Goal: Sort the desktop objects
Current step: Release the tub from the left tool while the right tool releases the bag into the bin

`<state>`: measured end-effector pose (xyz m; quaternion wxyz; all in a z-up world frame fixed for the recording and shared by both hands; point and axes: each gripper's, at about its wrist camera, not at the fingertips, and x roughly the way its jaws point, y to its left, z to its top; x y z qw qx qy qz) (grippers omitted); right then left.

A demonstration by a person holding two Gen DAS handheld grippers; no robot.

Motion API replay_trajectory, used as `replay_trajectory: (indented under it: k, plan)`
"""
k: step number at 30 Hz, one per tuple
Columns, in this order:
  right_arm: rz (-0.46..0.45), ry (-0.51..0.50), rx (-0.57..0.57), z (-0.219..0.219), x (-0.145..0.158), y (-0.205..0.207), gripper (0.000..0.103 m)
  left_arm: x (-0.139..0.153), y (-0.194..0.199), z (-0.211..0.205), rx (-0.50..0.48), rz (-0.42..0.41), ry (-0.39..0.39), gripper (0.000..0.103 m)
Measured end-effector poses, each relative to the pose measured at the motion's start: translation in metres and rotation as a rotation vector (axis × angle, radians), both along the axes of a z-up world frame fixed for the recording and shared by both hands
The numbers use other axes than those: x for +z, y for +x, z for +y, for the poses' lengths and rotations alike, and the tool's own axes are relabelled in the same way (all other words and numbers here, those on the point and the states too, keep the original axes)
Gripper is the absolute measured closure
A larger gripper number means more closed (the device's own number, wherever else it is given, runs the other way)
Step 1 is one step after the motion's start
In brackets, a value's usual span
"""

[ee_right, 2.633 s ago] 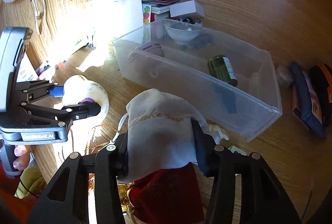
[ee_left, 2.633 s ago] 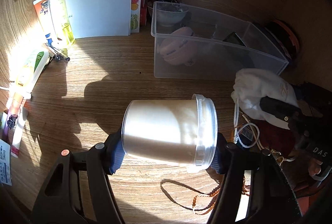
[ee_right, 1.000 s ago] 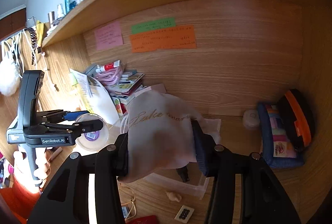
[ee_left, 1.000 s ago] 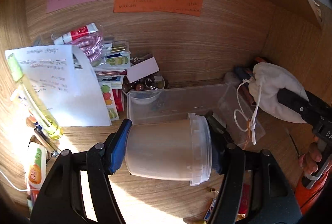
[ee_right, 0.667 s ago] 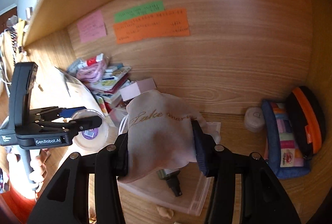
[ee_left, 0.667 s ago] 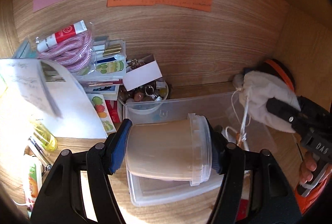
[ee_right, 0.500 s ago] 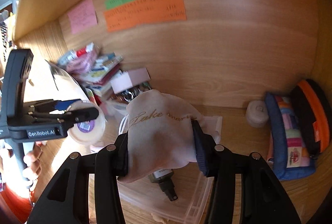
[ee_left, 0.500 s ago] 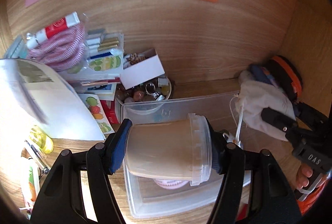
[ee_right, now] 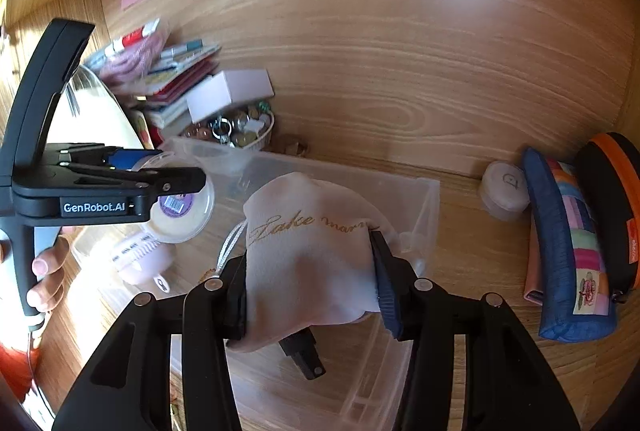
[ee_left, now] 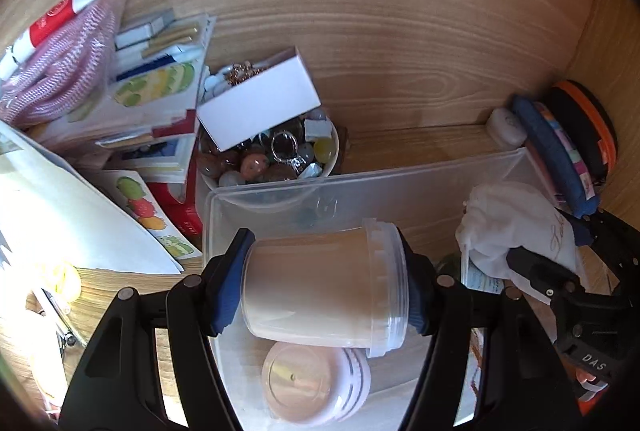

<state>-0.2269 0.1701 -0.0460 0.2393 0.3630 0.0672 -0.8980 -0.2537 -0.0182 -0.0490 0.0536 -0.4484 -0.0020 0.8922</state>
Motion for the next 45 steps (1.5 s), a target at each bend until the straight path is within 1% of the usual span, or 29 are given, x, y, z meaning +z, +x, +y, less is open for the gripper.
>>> replay_trajectory:
  k: [4,9,10,12,15,17,20,23,26,29,32,33,35,37,40,41,43,44,45]
  plan:
    - [0.000,0.050,-0.013,-0.005,-0.009,-0.004,0.056,-0.006,-0.003,0.002,-0.003,-0.016,-0.011,0.038]
    - [0.044,0.139,-0.006,-0.018,-0.014,0.002,0.054,-0.008,-0.002,0.001,-0.005,-0.019,-0.026,0.038]
    - [0.047,0.148,-0.005,-0.019,-0.015,0.003,0.054,-0.008,-0.002,0.002,-0.004,-0.019,-0.036,0.038]
    - [0.042,0.156,0.007,-0.021,-0.016,0.004,0.054,-0.008,-0.002,0.000,-0.002,-0.025,-0.032,0.038]
    - [0.046,0.166,0.007,-0.022,-0.017,0.004,0.047,-0.009,-0.002,-0.002,-0.007,-0.033,-0.020,0.038]
    - [0.059,0.164,0.006,-0.022,-0.015,0.006,0.039,-0.009,-0.002,-0.001,-0.010,-0.031,-0.029,0.038]
    - [0.079,0.160,-0.006,-0.020,-0.012,0.008,0.031,-0.010,-0.002,0.002,-0.029,-0.034,-0.033,0.037]
    - [0.095,0.156,-0.018,-0.018,-0.009,0.008,0.027,-0.009,-0.001,0.002,-0.023,-0.022,-0.042,0.036]
    - [0.097,0.140,-0.018,-0.016,-0.005,0.009,0.027,-0.007,0.001,0.002,-0.024,-0.014,-0.047,0.036]
    - [0.095,0.111,-0.017,-0.012,0.000,0.009,0.026,-0.004,0.004,0.004,-0.018,-0.004,-0.075,0.036]
    - [0.090,0.084,-0.018,-0.008,0.005,0.009,0.026,0.001,0.009,0.003,-0.017,0.007,-0.071,0.035]
    - [0.086,0.064,-0.018,-0.005,0.008,0.008,0.026,0.004,0.012,0.002,-0.017,0.013,-0.070,0.033]
    - [0.066,0.026,-0.015,-0.001,0.012,0.006,0.023,0.009,0.018,0.002,-0.013,0.030,-0.076,0.028]
    - [0.037,-0.015,-0.017,0.005,0.013,0.003,0.022,0.015,0.026,0.002,-0.006,0.043,-0.084,0.028]
    - [0.006,-0.045,-0.040,0.010,0.016,0.000,0.022,0.025,0.039,-0.001,-0.002,0.062,-0.086,0.028]
    - [0.004,-0.059,-0.044,0.012,0.019,0.001,0.022,0.029,0.044,-0.002,0.000,0.069,-0.086,0.026]
    - [0.014,-0.087,-0.047,0.015,0.028,0.008,0.022,0.037,0.055,-0.005,0.006,0.092,-0.085,0.019]
    - [0.024,-0.093,-0.043,0.016,0.033,0.013,0.022,0.042,0.061,-0.006,0.010,0.106,-0.083,0.015]
    - [0.040,-0.093,-0.038,0.016,0.039,0.021,0.022,0.046,0.067,-0.008,0.011,0.119,-0.082,0.014]
